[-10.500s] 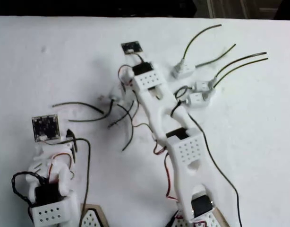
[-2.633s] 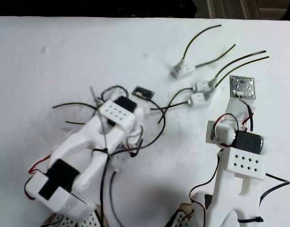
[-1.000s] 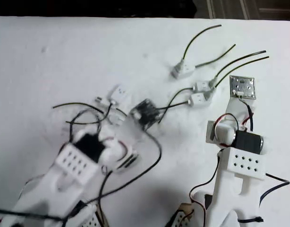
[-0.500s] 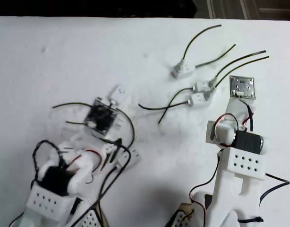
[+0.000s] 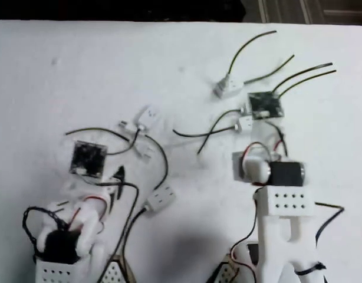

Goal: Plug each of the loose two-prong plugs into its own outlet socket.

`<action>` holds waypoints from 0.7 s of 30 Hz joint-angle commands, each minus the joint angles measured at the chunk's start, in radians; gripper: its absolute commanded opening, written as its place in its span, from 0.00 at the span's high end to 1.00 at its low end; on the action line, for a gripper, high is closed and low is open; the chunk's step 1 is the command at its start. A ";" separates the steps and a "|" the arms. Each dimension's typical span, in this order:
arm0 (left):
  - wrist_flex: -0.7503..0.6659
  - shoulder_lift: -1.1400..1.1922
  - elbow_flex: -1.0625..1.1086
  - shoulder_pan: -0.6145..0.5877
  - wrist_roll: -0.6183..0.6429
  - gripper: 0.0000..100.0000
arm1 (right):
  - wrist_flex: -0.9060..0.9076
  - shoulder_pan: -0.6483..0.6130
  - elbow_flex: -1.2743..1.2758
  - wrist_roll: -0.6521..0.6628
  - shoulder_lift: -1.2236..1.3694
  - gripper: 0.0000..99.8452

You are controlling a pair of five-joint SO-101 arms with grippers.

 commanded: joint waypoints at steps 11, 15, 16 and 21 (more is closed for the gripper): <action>0.003 -0.042 0.117 -0.180 0.006 0.82 | 0.001 -0.483 -0.261 -0.014 0.314 0.92; -0.028 -0.042 0.158 -0.180 0.005 0.82 | 0.001 -0.527 -0.423 -0.095 0.539 0.87; -0.049 -0.042 0.172 -0.180 0.005 0.82 | 0.001 -0.529 -0.459 -0.103 0.595 0.85; -0.109 -0.042 0.216 -0.180 0.005 0.82 | -0.016 -0.538 -0.585 -0.110 0.823 0.84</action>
